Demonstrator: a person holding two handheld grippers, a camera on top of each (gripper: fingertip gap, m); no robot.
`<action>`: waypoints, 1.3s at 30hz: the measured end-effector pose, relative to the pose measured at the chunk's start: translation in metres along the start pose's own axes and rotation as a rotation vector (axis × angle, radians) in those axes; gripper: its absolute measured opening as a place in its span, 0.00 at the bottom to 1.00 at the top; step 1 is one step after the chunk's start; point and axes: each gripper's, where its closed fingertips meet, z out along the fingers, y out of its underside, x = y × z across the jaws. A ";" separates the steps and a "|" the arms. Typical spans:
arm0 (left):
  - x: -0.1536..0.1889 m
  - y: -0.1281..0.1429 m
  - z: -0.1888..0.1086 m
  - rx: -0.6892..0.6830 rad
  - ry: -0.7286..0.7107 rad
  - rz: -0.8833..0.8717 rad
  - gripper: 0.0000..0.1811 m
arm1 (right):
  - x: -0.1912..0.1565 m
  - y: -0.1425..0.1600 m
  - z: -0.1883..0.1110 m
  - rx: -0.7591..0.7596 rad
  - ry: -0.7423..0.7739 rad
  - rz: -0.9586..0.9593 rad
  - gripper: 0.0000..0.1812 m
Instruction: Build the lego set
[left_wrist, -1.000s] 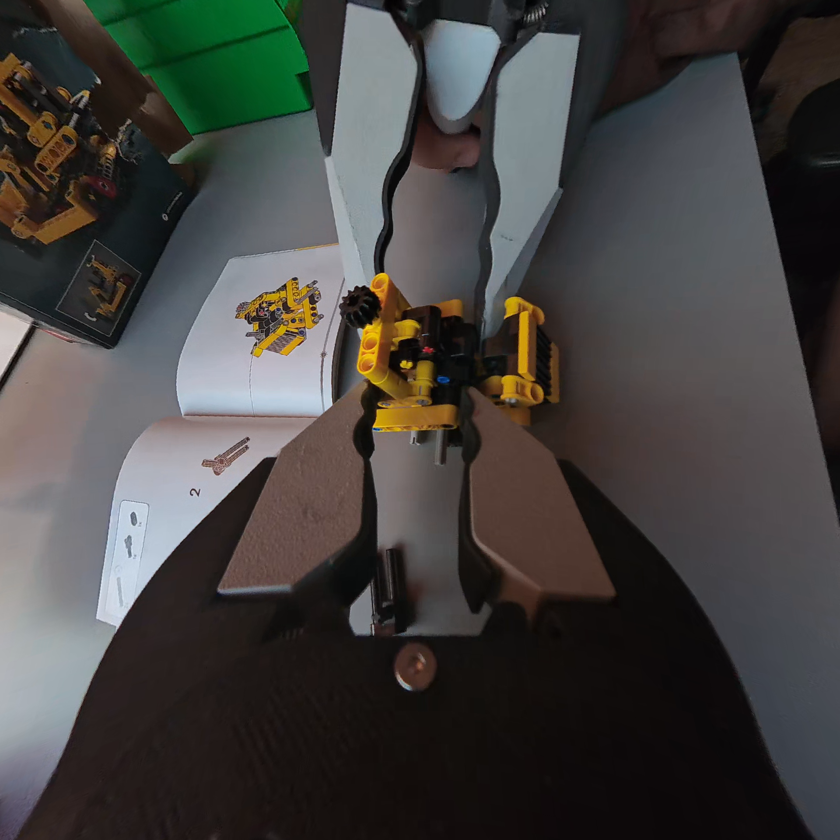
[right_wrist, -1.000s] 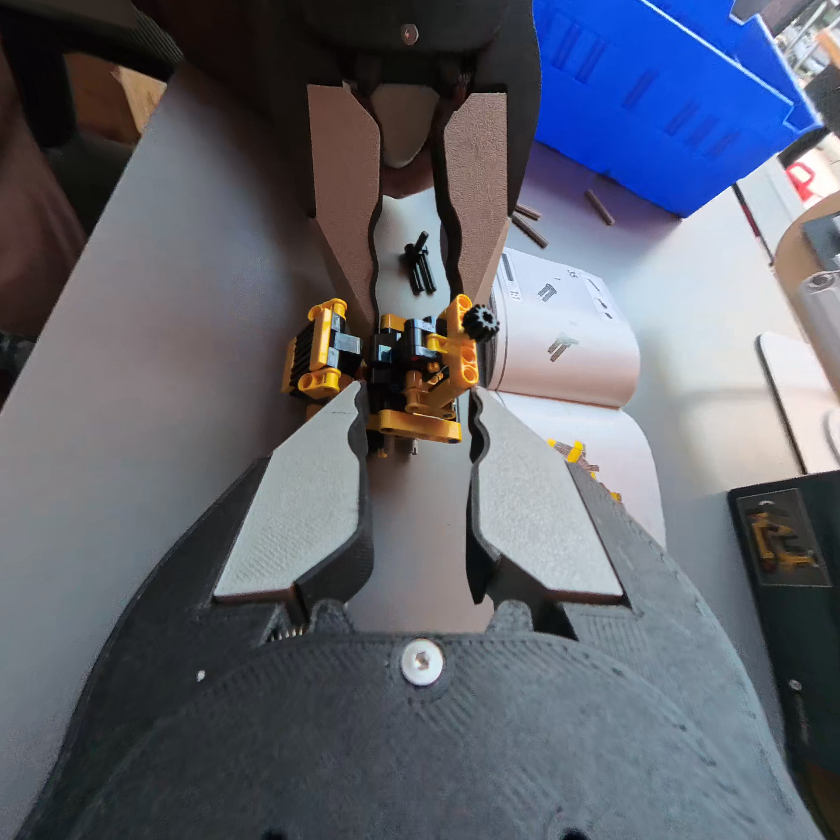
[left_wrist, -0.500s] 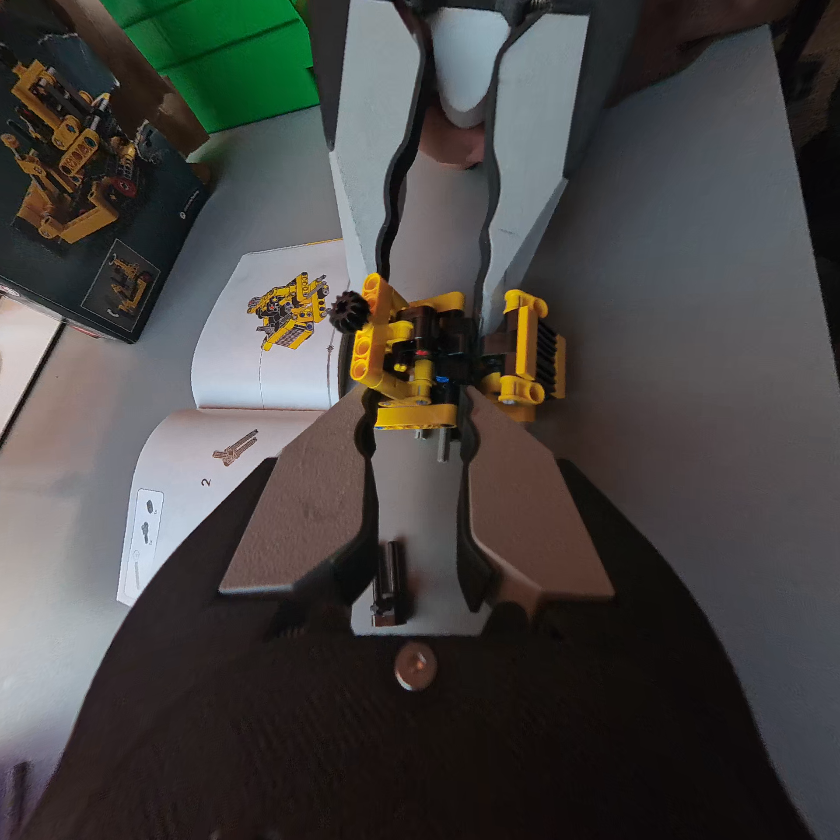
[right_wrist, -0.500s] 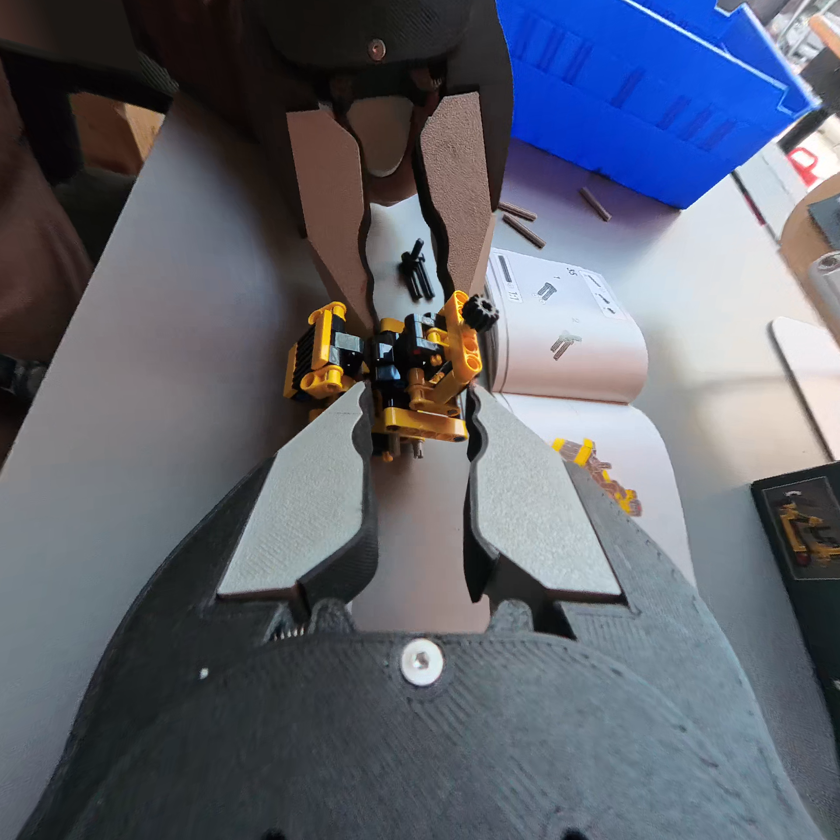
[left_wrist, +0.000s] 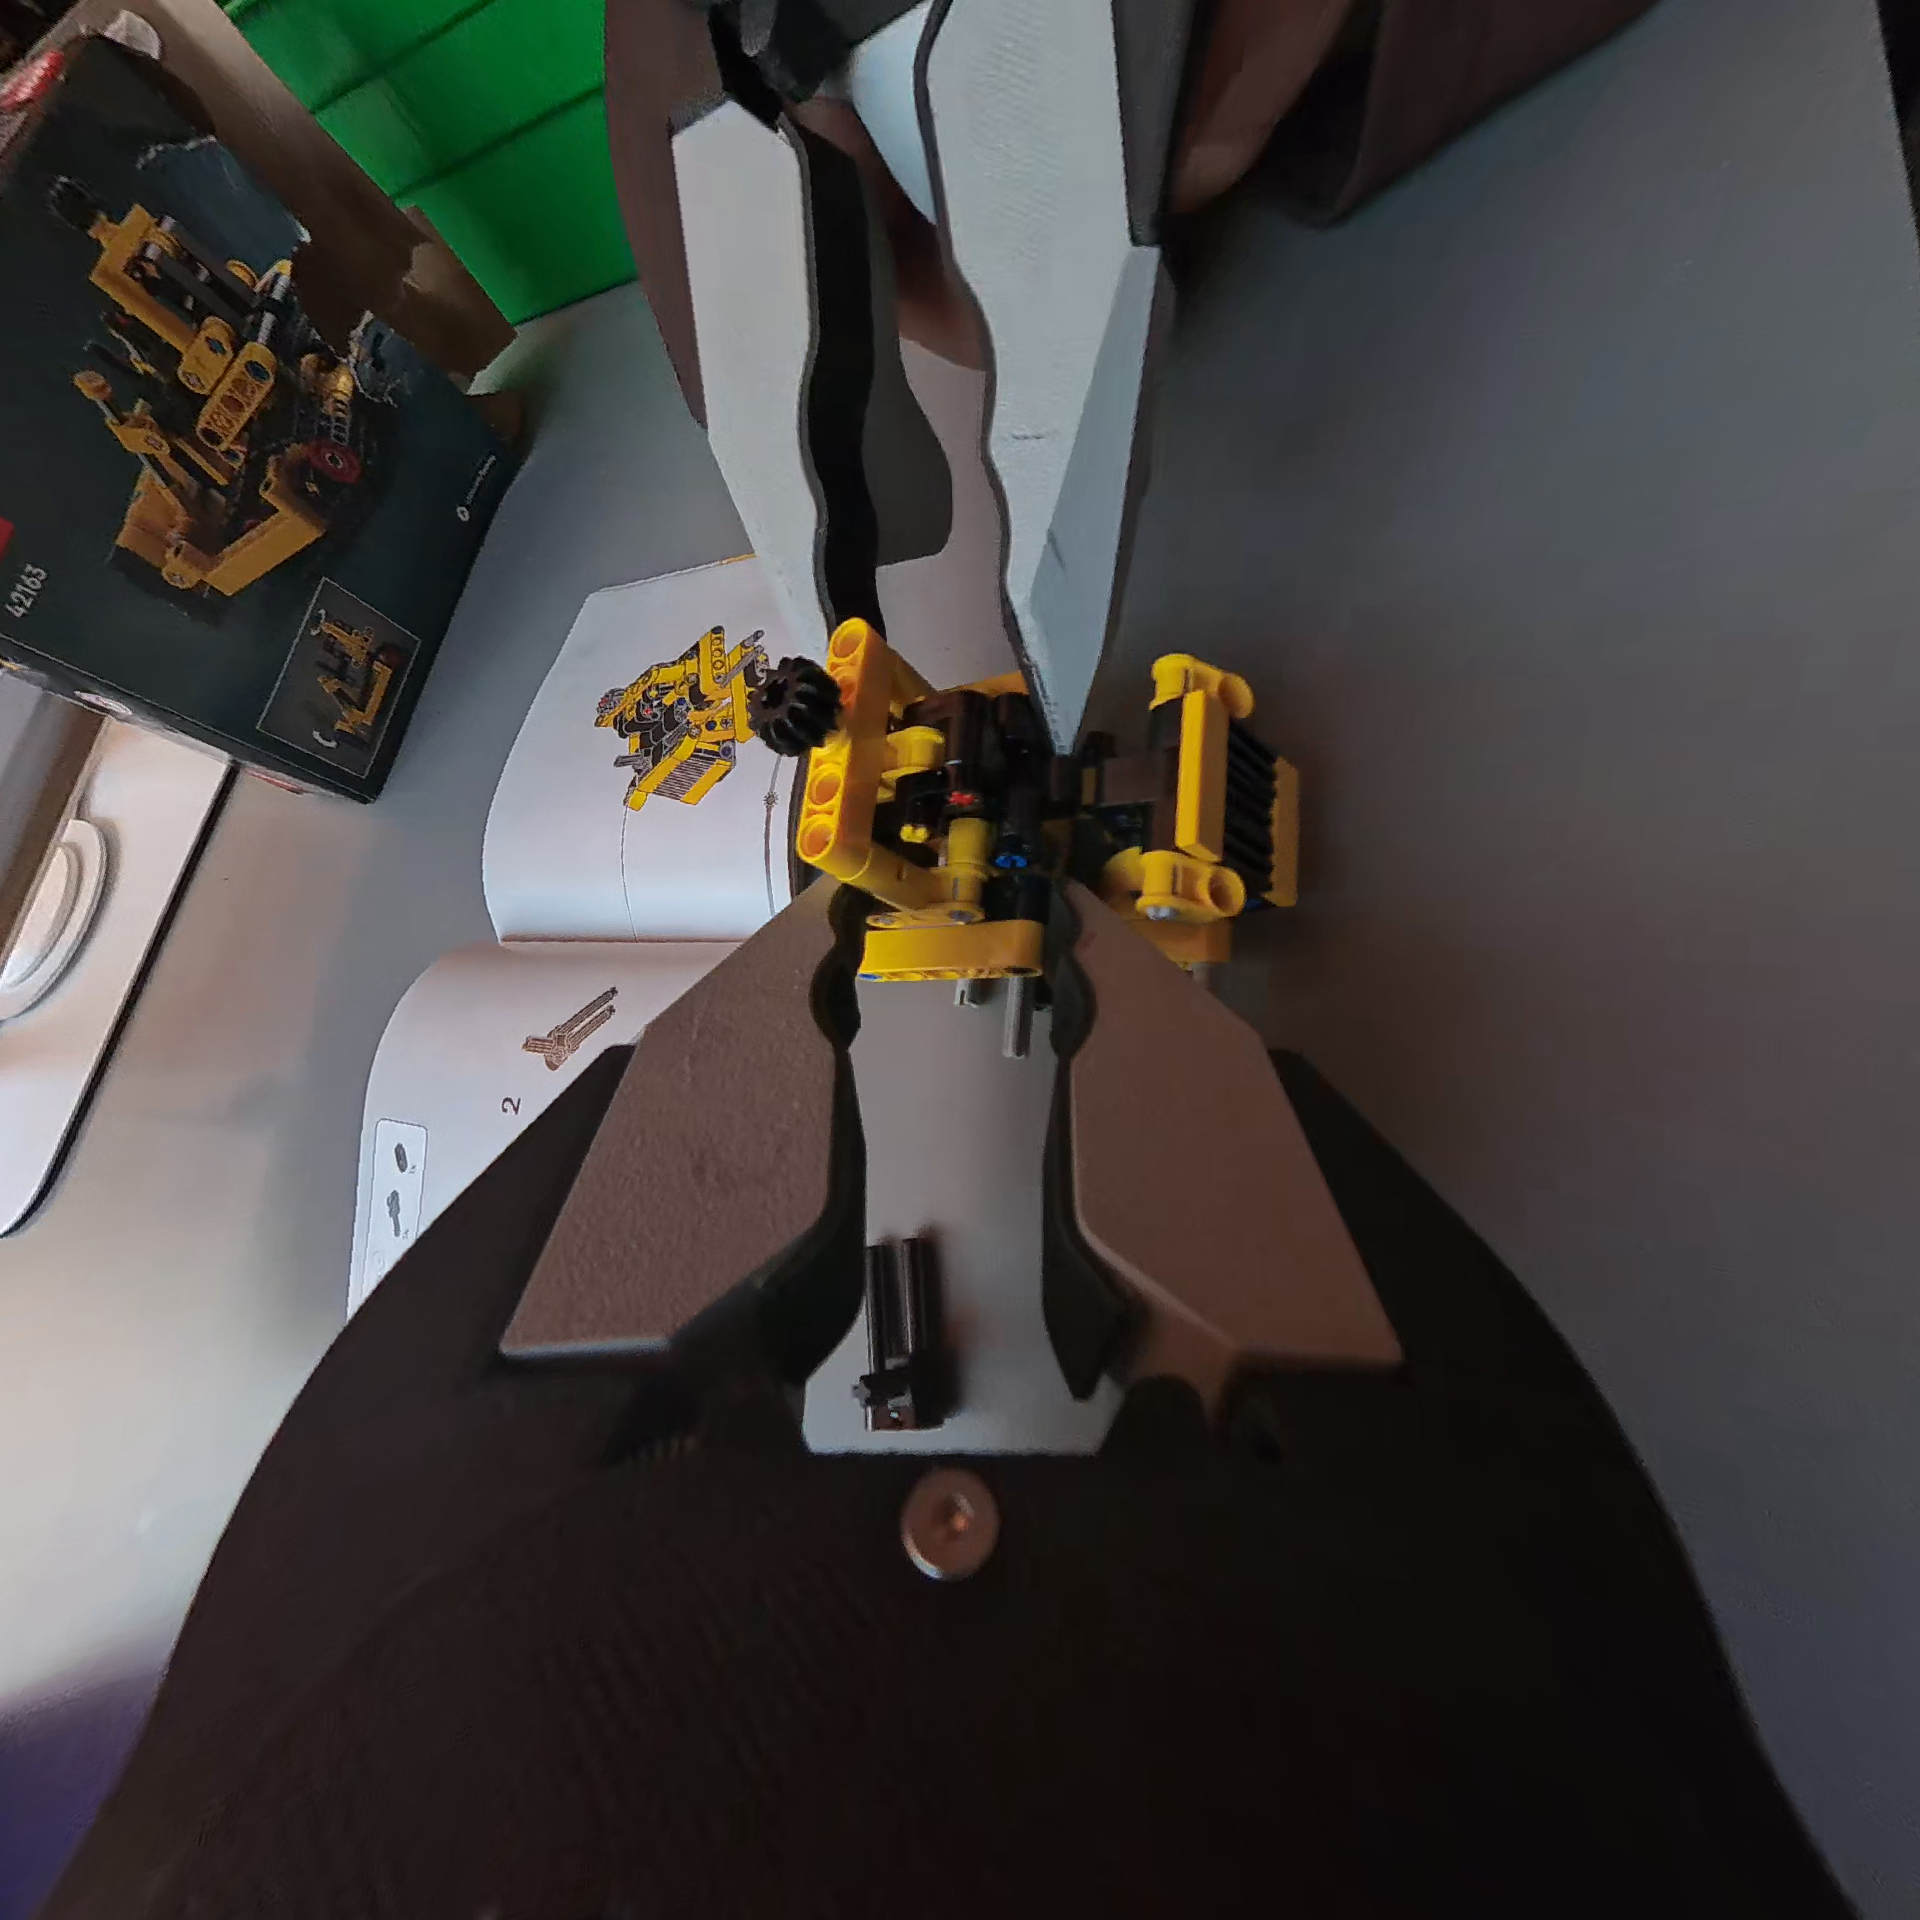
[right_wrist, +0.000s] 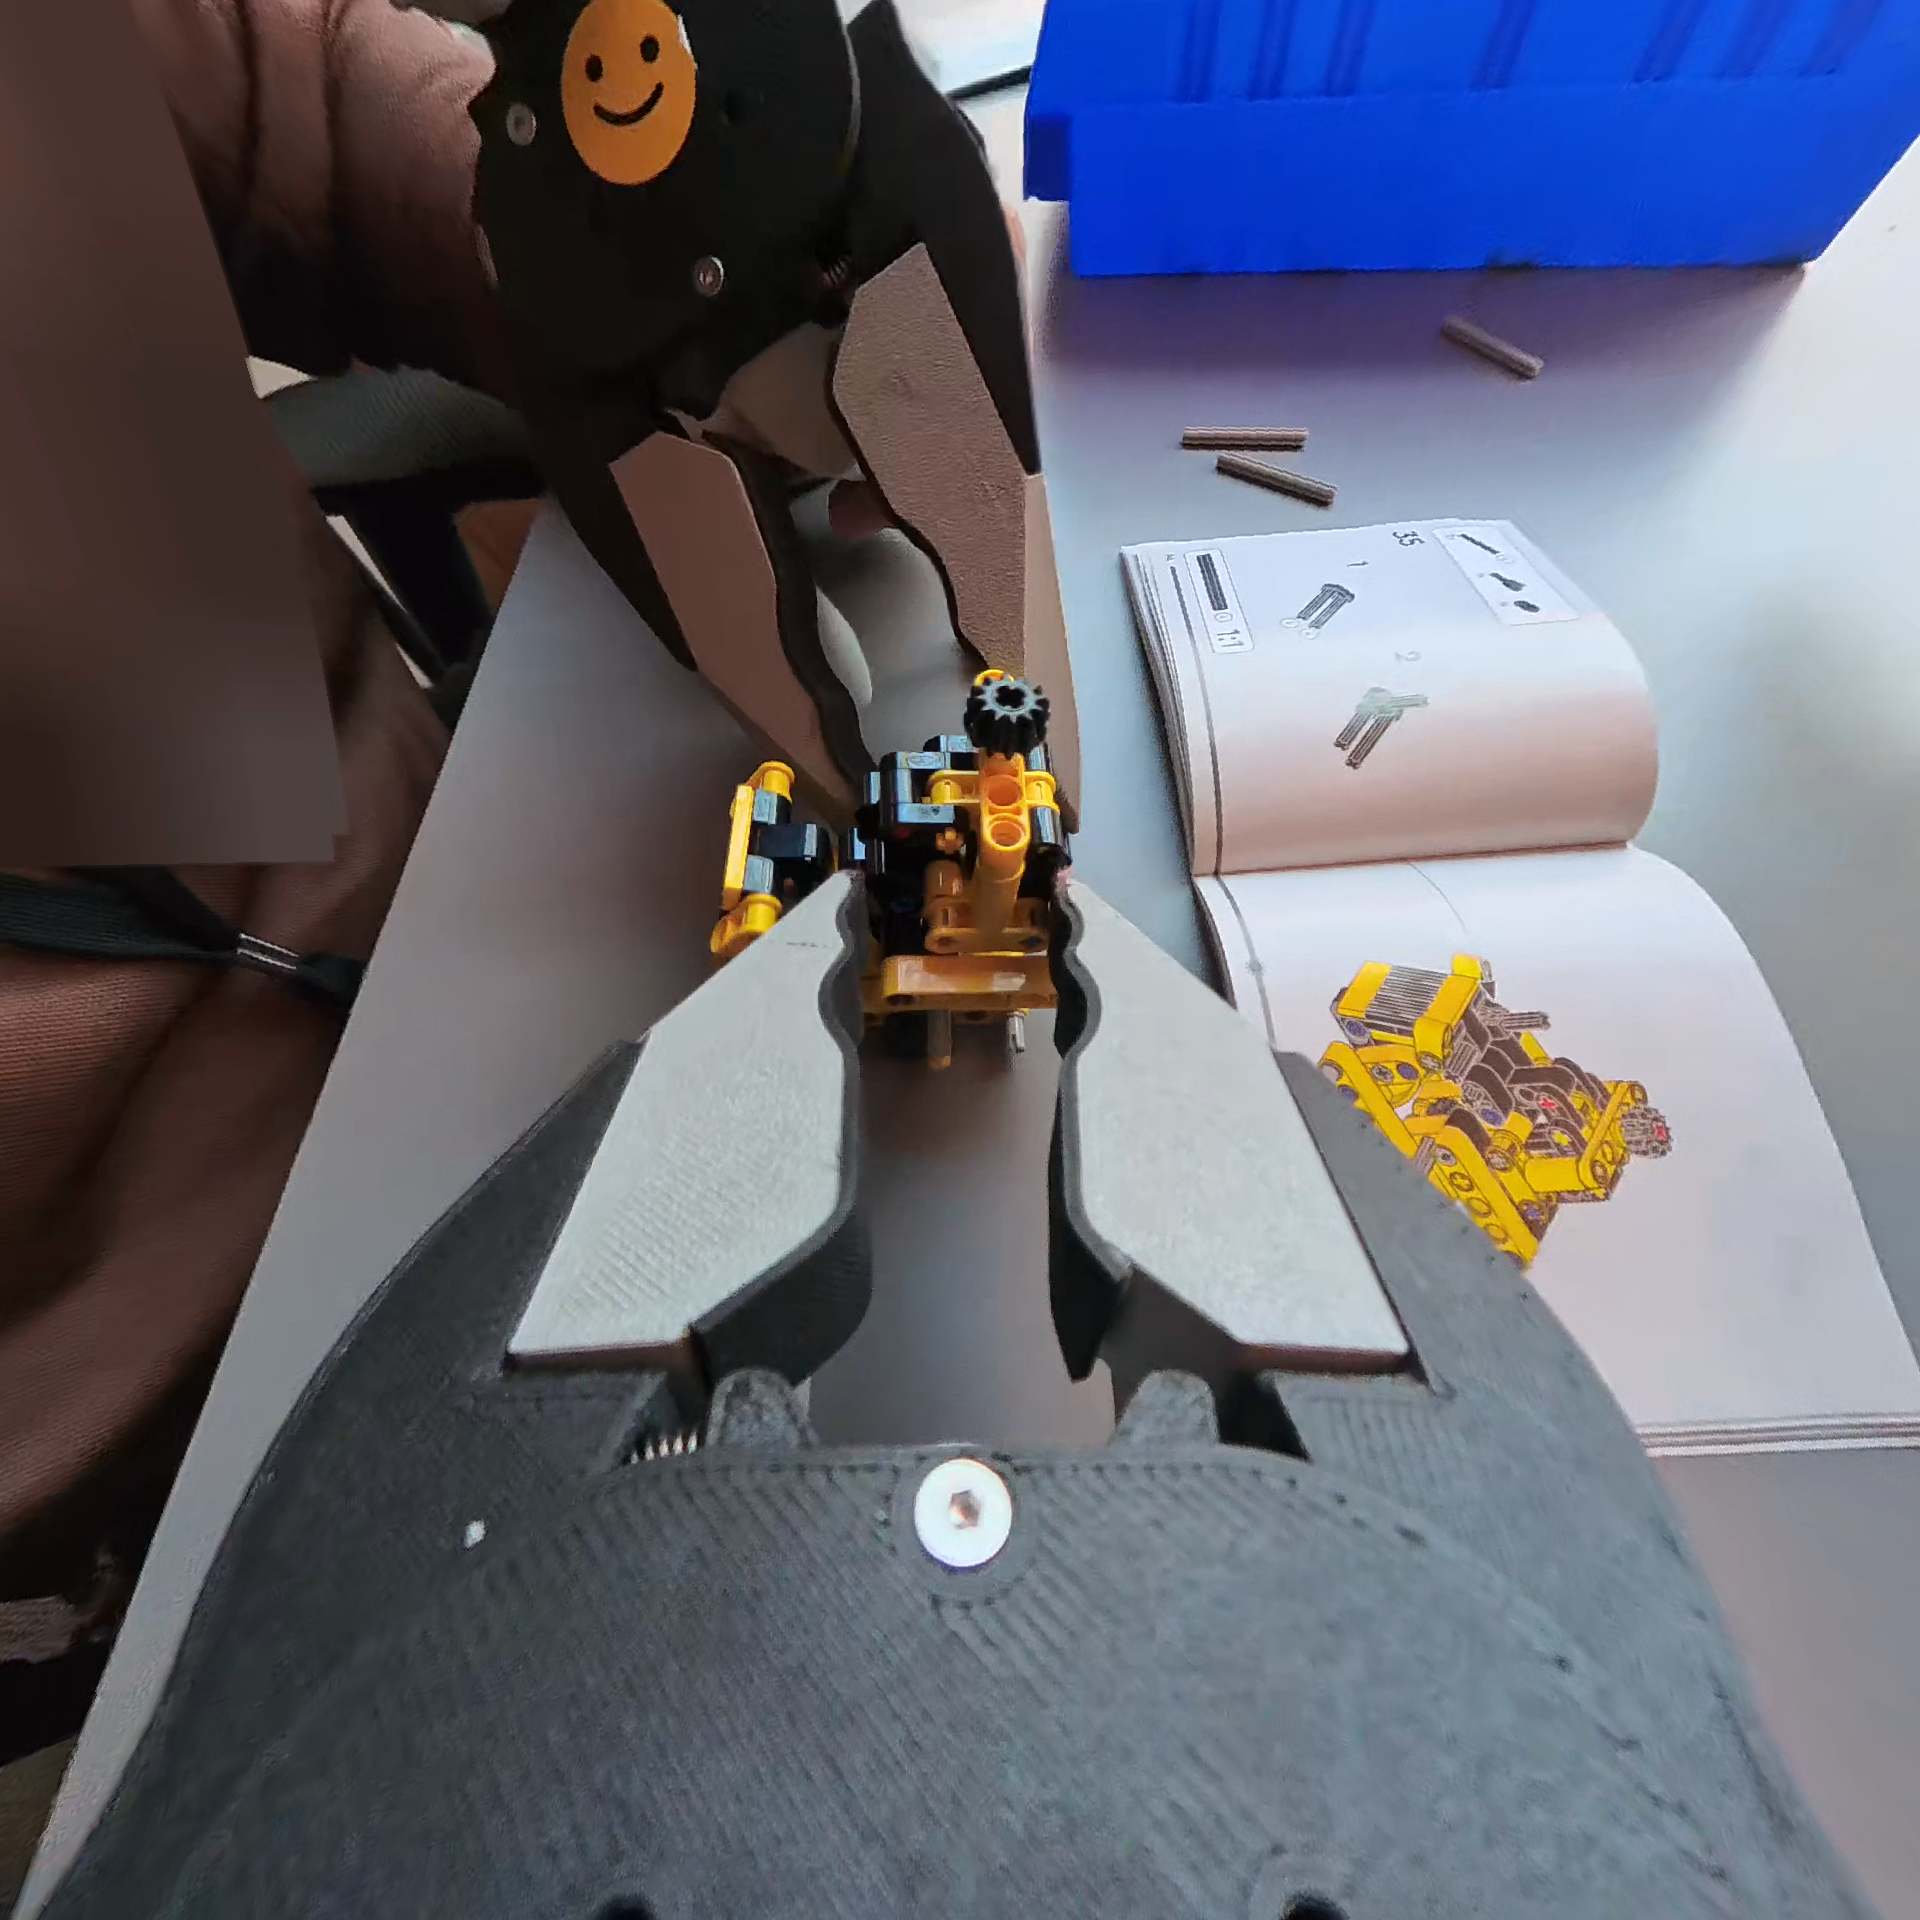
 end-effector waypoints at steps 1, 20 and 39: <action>0.000 0.000 0.000 0.003 0.001 -0.002 0.18 | 0.000 0.001 0.000 -0.004 0.013 -0.022 0.17; -0.005 0.002 0.001 0.011 -0.021 0.005 0.18 | -0.007 -0.006 -0.006 0.020 0.174 -0.264 0.03; -0.002 0.001 0.001 -0.006 -0.031 0.012 0.18 | -0.011 -0.001 -0.005 -0.118 0.404 -0.804 0.02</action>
